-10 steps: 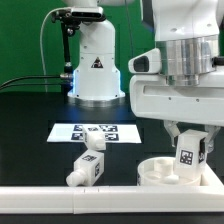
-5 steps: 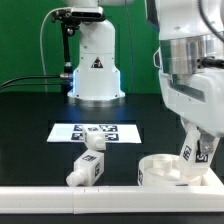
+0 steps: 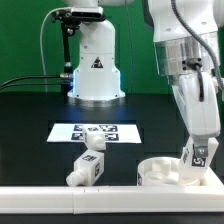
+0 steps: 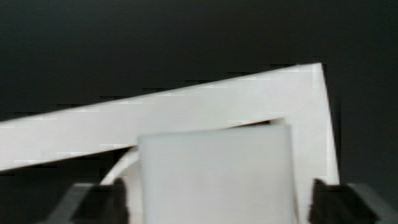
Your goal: Assemble stool
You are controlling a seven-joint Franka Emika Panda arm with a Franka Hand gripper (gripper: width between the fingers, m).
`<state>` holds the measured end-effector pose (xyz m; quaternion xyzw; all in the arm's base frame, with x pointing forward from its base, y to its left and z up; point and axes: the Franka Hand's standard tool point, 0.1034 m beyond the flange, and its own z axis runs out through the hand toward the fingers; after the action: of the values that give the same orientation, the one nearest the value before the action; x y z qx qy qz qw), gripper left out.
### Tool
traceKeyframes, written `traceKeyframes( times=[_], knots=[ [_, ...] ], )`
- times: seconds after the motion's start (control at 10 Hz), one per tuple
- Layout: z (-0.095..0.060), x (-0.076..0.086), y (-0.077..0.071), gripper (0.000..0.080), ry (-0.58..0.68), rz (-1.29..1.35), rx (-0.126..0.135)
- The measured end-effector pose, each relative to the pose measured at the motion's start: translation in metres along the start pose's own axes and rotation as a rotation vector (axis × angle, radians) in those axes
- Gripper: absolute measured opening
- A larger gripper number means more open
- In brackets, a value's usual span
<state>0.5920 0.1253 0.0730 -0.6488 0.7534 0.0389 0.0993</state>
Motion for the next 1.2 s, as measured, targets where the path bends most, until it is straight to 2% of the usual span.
traceKeyframes(
  times=[0.1, 0.2, 0.3, 0.5, 0.9, 1.1, 1.2],
  knots=[
    [-0.002, -0.002, 0.003, 0.0603, -0.003, -0.087, -0.033],
    [-0.009, -0.003, -0.004, 0.0603, -0.01, -0.176, -0.024],
    [-0.016, -0.001, -0.008, 0.0639, -0.017, -0.305, -0.017],
    [-0.022, -0.008, -0.007, 0.0648, -0.02, -0.523, -0.009],
    [-0.021, -0.005, -0.007, 0.0649, -0.018, -0.772, -0.009],
    [-0.024, -0.006, -0.008, 0.0649, 0.007, -1.187, -0.02],
    [-0.021, -0.004, -0.007, 0.0649, 0.013, -1.369, -0.034]
  ],
)
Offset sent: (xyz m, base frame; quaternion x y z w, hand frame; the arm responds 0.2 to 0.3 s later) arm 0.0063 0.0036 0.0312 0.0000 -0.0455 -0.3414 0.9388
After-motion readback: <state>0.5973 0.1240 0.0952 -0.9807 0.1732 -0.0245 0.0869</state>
